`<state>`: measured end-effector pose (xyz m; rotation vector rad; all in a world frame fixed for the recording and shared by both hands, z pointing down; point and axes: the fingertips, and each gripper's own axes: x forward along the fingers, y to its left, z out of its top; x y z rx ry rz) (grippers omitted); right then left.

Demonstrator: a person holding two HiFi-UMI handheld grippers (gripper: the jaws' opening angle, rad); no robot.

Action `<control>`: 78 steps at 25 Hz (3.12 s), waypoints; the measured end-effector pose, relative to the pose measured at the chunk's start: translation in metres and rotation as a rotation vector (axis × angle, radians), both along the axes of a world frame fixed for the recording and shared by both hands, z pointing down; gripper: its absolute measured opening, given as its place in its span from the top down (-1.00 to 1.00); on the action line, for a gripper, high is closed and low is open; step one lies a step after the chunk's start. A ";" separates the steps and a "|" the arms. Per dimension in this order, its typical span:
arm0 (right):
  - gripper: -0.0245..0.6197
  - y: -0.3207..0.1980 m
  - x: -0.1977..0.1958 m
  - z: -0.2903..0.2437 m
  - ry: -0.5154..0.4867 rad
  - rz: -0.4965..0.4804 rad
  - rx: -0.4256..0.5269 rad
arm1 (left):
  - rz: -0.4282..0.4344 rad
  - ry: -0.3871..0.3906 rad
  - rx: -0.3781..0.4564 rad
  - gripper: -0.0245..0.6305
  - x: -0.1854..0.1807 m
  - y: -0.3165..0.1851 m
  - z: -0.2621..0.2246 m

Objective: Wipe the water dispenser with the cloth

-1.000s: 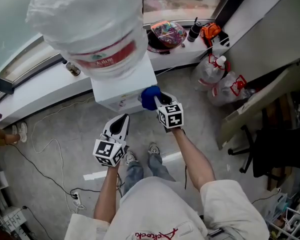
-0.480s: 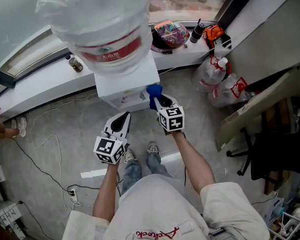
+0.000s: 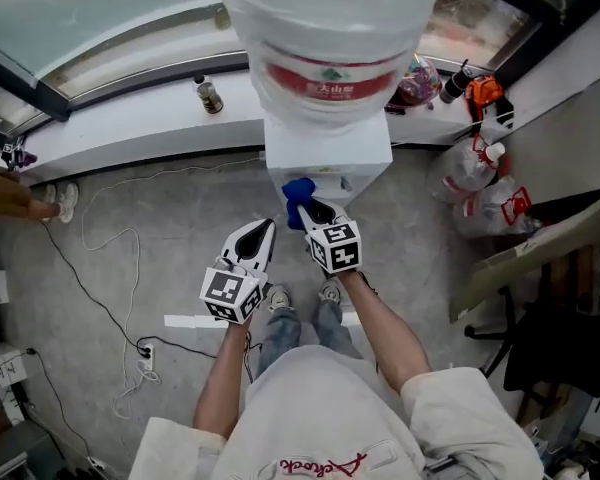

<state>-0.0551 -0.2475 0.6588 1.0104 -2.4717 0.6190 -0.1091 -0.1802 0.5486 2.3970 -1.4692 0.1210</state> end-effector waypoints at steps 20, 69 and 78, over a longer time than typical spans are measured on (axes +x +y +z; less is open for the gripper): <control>0.64 -0.031 -0.053 0.034 0.019 -0.012 -0.060 | -0.108 -0.025 -0.035 0.89 -0.081 0.011 0.012; 0.64 -0.066 0.212 -0.094 -0.088 0.404 0.166 | 0.086 -0.053 0.118 0.89 0.076 -0.045 -0.059; 0.64 -0.067 0.215 -0.188 -0.146 0.337 0.335 | 0.048 -0.080 0.233 0.89 0.090 -0.045 -0.118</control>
